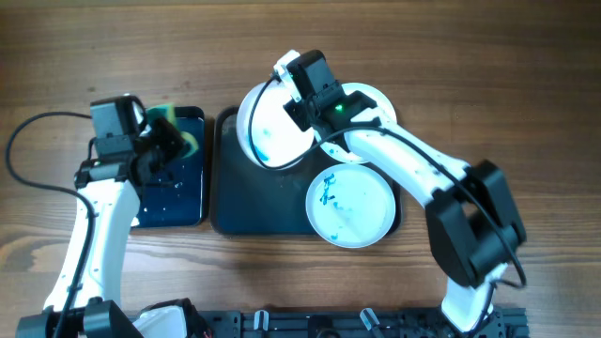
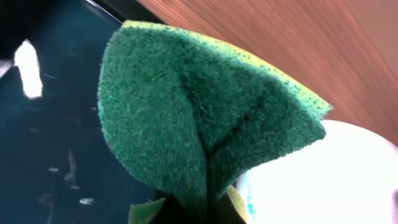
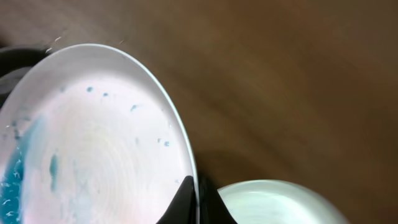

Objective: Clean dirty plates on tray and stack at the side

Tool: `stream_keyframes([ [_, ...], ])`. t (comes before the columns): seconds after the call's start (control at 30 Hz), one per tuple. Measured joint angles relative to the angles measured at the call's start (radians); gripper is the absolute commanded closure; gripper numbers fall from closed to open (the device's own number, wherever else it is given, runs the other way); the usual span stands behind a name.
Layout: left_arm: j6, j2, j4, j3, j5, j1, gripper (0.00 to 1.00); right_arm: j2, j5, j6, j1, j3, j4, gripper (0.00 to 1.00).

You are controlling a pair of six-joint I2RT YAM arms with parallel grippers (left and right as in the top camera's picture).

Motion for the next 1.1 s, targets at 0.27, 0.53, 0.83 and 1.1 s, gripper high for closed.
stream_keyframes([
  [0.27,0.0,-0.003,-0.03,-0.001,-0.071,0.06,0.96,-0.124,0.446,-0.439,0.217,0.01,0.166,0.96],
  [0.53,0.0,-0.003,-0.068,-0.002,-0.11,0.061,0.96,-0.124,0.602,-0.663,0.323,0.013,0.24,0.96],
  [0.83,0.0,-0.003,-0.071,-0.002,0.027,0.061,0.96,-0.126,0.138,-0.264,0.155,0.008,-0.092,0.96],
  [1.1,0.0,-0.003,-0.027,-0.002,0.114,-0.029,0.96,-0.029,-0.37,0.037,-0.069,0.007,-0.081,0.96],
])
